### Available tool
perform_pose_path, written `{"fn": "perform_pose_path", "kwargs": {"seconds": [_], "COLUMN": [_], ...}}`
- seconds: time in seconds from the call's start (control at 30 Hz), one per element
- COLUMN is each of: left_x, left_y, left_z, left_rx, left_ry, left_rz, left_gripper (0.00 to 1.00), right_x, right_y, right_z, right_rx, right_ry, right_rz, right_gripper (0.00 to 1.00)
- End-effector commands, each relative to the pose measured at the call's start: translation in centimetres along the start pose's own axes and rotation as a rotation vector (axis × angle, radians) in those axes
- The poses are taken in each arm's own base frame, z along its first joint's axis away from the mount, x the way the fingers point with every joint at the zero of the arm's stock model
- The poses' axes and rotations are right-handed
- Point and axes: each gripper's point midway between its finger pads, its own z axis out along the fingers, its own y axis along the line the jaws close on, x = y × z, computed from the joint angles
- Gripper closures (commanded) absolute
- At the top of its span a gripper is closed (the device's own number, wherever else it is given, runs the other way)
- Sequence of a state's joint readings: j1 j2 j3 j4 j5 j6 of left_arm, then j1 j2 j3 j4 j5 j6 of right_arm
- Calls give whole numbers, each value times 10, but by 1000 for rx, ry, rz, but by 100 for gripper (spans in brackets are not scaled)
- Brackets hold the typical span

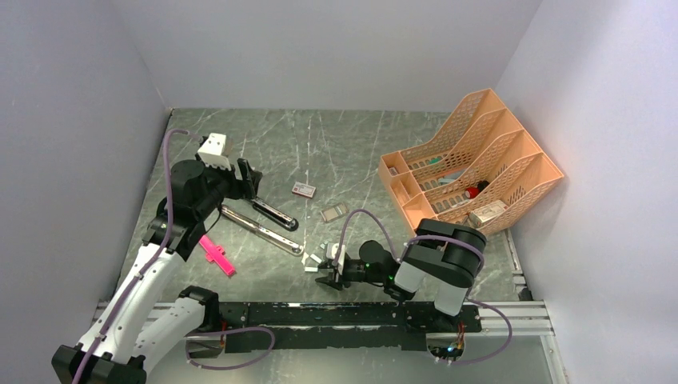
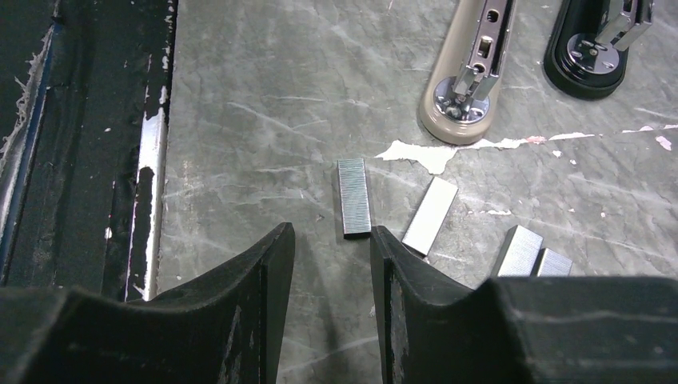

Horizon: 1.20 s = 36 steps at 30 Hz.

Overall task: Load the staples into the stapler
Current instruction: Pick up the staple from the center of the board.

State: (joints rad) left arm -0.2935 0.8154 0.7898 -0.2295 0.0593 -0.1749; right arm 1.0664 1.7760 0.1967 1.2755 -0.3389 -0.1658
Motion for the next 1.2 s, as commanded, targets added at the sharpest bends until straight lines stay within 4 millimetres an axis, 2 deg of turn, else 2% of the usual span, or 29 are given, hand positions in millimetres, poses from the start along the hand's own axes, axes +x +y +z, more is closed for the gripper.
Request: {"fn": "perform_pose_path", "kwargs": {"seconds": [0.0, 0.5, 0.93, 1.17], "left_x": [-3, -3, -3, -3], "left_y": [-2, -2, -1, -1], "left_z": [0, -1, -1, -1], "left_rx": [23, 27, 28, 30], "left_ry": [-17, -17, -14, -17], "left_rz": [8, 7, 9, 8], "left_gripper": [22, 22, 22, 22], "right_x": [14, 12, 17, 26], "right_y": [-5, -18, -8, -2], "right_z": [0, -10, 6, 2], "right_rx": [11, 67, -33, -58], "right_ry": [47, 40, 72, 109], "right_rz": [-17, 2, 1, 17], "right_gripper": [57, 56, 56, 63]}}
